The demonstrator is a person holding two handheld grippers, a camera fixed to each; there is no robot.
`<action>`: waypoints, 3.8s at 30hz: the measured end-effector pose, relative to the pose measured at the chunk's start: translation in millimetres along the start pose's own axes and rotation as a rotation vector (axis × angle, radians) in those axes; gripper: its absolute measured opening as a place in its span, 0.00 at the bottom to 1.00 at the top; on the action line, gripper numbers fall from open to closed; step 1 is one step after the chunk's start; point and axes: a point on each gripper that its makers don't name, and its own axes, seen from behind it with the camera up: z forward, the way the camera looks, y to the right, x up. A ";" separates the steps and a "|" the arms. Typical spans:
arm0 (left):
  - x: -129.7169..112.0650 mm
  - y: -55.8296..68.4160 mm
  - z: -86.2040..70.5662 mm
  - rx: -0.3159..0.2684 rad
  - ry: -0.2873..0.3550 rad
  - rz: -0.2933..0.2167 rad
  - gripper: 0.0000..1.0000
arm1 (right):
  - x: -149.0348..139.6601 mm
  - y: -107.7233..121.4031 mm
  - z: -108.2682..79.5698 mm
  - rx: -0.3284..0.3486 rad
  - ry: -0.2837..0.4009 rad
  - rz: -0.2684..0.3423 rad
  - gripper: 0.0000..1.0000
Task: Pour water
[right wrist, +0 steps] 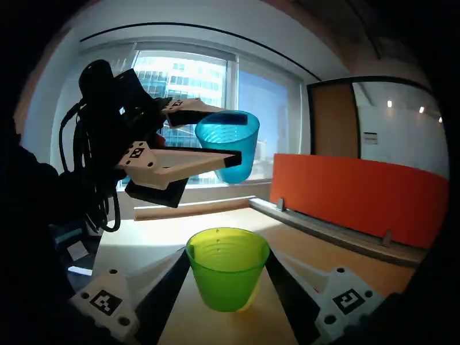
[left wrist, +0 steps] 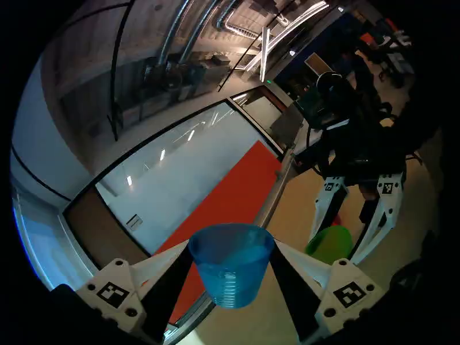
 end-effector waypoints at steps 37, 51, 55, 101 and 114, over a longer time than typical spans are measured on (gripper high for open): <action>21.6 3.3 16.7 0.041 0.012 0.308 0.87 | -1.6 -3.5 -3.5 0.011 0.003 0.001 0.91; 27.7 2.8 18.2 0.051 0.011 0.359 0.88 | -1.9 -1.9 -6.7 0.007 0.000 -0.003 0.91; 29.2 2.4 18.2 0.055 0.014 0.366 0.88 | -2.0 -2.2 -7.3 0.007 0.000 -0.005 0.91; 37.5 0.8 15.4 0.087 0.012 0.557 0.87 | 3.6 -0.8 -5.8 -0.001 0.004 -0.025 0.91; 40.1 3.0 15.8 0.081 0.008 0.616 0.88 | 5.7 0.1 -5.9 -0.005 0.009 -0.027 0.91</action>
